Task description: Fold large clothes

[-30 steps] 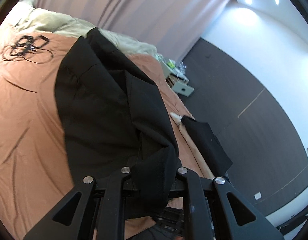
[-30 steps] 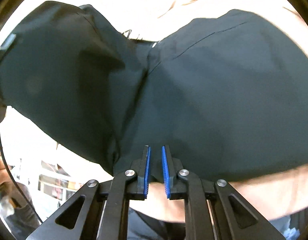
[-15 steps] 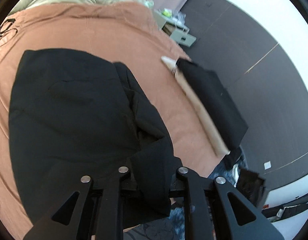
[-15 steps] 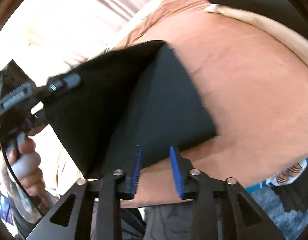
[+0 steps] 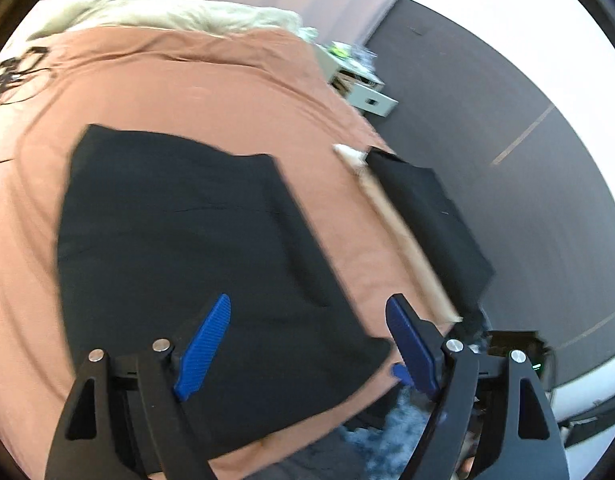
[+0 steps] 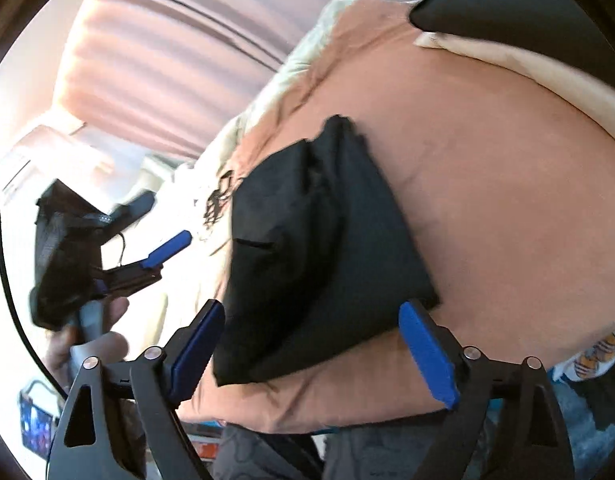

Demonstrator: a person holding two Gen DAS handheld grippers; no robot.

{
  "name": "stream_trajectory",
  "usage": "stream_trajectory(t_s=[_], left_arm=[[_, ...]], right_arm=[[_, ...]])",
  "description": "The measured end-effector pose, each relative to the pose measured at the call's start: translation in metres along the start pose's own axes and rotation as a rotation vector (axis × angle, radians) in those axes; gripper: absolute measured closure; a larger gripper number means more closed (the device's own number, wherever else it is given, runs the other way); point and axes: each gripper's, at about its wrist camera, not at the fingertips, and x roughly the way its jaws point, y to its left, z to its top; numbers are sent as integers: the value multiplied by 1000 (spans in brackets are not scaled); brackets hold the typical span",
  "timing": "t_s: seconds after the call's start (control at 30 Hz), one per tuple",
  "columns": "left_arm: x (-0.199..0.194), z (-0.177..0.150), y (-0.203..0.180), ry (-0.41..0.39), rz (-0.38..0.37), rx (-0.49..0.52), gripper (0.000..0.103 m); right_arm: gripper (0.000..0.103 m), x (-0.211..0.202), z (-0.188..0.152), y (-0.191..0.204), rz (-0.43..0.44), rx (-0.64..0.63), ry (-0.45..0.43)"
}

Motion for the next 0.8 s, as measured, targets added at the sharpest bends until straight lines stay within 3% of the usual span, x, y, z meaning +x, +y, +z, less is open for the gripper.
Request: stream_trajectory(t_s=[0.3,0.37,0.43,0.5,0.63,0.8], left_arm=[[-24,-35,94,-21,147,-157,22],[-24,-43,108,-14,166,-187,22],[-23,-51,120,-6,188,-208,22],[-19,-61,130,5,200,-231,22],[6,-75,128,49,190,-252,22],[23,-74,109,49,141,-223,22]], right_arm=[[16,44,12,18,-3,-30,39],[31,54,14,22,-11,-26,51],[68,64,17,23,-34,-21,61],[83,64,19,22,-30,-34,52],[93,52,23,4,-44,-3,1],[94,37,24,-32,-63,69,-14]])
